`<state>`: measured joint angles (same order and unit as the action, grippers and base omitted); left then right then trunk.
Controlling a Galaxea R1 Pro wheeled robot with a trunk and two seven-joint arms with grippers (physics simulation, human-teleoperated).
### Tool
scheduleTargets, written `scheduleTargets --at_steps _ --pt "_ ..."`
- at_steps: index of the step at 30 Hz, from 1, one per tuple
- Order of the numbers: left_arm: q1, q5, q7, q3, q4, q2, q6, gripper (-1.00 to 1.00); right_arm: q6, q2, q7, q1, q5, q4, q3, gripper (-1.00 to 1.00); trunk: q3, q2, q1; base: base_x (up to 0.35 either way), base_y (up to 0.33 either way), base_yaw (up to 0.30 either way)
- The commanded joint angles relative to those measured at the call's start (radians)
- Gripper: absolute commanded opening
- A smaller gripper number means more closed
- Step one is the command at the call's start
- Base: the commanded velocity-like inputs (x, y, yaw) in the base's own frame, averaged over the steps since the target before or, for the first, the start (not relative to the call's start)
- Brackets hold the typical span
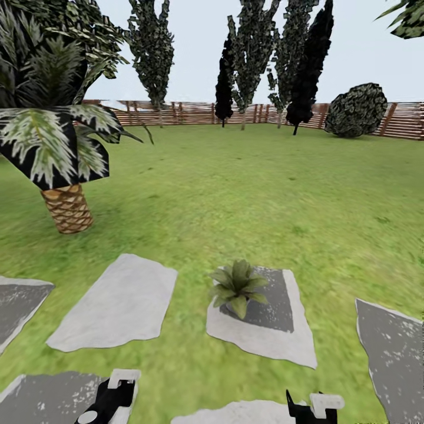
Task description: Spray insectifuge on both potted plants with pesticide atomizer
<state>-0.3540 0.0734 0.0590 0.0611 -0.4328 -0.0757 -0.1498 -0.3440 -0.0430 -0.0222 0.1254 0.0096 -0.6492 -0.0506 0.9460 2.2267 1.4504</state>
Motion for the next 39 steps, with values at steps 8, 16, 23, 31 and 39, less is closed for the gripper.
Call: scheduleTargets --at_steps 8,16,23,31,39 --pt "0.000 0.008 0.005 0.006 0.002 0.001 -0.004 -1.00 -0.003 0.000 -0.002 0.001 0.001 0.000 0.000 1.00 -0.004 0.000 0.000 0.172 0.311 -0.245" --pt "0.000 0.008 0.005 0.006 0.002 0.001 -0.004 -1.00 -0.003 0.000 -0.002 0.001 0.001 0.000 0.000 1.00 -0.008 0.000 0.000 0.217 0.280 -0.245" --pt "0.000 0.008 0.006 0.006 0.002 0.002 -0.005 -1.00 -0.003 0.000 -0.002 0.001 0.000 0.001 0.000 1.00 -0.012 0.000 0.000 0.239 0.251 -0.245" --pt "0.001 0.013 0.005 0.001 -0.004 0.019 -0.005 -1.00 -0.003 0.000 -0.004 0.001 -0.003 0.013 -0.002 1.00 -0.017 0.000 0.000 0.210 0.206 -0.248" --pt "0.000 0.015 0.009 -0.077 -0.009 0.005 -0.001 -1.00 -0.003 -0.003 -0.005 0.001 -0.005 0.014 -0.006 1.00 -0.022 0.000 0.000 0.006 0.005 -0.262"
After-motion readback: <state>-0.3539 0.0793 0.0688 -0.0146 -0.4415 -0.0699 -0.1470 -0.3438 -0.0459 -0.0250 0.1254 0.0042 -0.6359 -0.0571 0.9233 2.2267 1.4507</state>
